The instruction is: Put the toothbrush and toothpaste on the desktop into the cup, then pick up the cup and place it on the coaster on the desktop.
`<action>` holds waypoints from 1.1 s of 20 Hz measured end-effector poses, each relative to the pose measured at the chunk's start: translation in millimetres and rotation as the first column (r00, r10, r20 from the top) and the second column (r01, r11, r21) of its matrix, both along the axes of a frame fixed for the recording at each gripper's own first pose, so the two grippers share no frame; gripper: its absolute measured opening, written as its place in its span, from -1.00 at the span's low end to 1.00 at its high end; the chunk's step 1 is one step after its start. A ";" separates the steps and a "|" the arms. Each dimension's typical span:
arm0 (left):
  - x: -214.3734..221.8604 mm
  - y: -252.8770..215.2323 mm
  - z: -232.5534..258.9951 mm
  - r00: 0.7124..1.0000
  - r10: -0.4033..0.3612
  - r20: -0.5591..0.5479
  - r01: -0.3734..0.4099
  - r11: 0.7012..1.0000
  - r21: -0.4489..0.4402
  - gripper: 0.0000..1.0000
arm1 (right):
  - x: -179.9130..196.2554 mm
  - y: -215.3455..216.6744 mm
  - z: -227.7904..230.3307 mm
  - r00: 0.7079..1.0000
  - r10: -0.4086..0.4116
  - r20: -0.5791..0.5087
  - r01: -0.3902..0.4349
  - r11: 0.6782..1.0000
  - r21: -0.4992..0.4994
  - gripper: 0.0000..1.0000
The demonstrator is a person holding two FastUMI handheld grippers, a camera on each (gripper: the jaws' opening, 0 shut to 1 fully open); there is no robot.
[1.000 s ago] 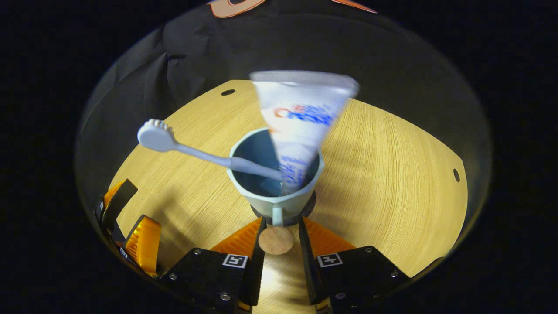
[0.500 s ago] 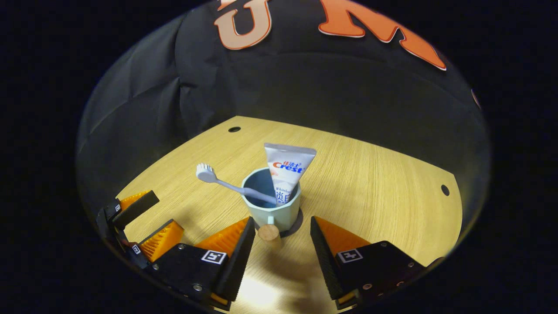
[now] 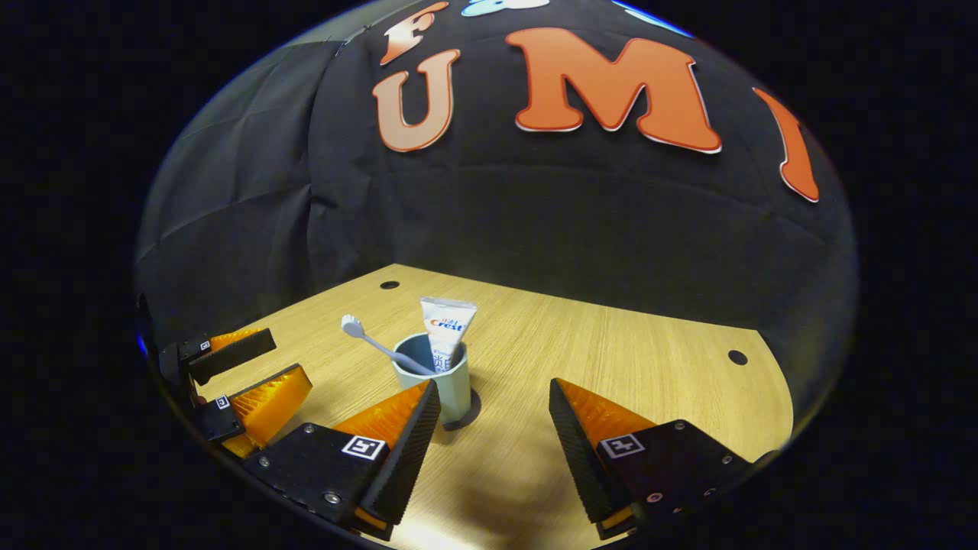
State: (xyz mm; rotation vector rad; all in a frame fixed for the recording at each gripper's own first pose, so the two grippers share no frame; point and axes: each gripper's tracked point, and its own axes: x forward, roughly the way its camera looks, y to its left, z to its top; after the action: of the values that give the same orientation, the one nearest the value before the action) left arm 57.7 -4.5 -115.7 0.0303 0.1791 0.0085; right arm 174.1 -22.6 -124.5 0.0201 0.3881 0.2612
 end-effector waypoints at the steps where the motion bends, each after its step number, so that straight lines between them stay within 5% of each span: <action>1: 1.0 -4.1 3.9 1.000 -0.005 0.008 0.005 1.000 -0.001 0.99 | -1.5 -10.5 4.1 0.999 -0.023 0.026 0.022 1.000 0.004 0.73; 15: 15.2 -51.1 55.1 0.985 -0.064 0.163 0.068 0.997 -0.022 0.99 | -37.2 -106.2 19.0 0.954 -0.171 0.248 0.176 0.984 -0.001 0.75; 22: 5.9 -46.9 96.6 0.950 -0.058 0.306 0.074 0.996 -0.042 1.00 | -53.7 -123.4 40.1 0.896 -0.216 0.388 0.230 0.973 0.011 0.81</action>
State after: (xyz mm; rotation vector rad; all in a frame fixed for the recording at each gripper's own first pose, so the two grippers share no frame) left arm 63.6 -51.4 -19.2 -0.0187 -0.1318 -0.0583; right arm 120.4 -146.0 -84.4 -0.0222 -0.0070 0.0263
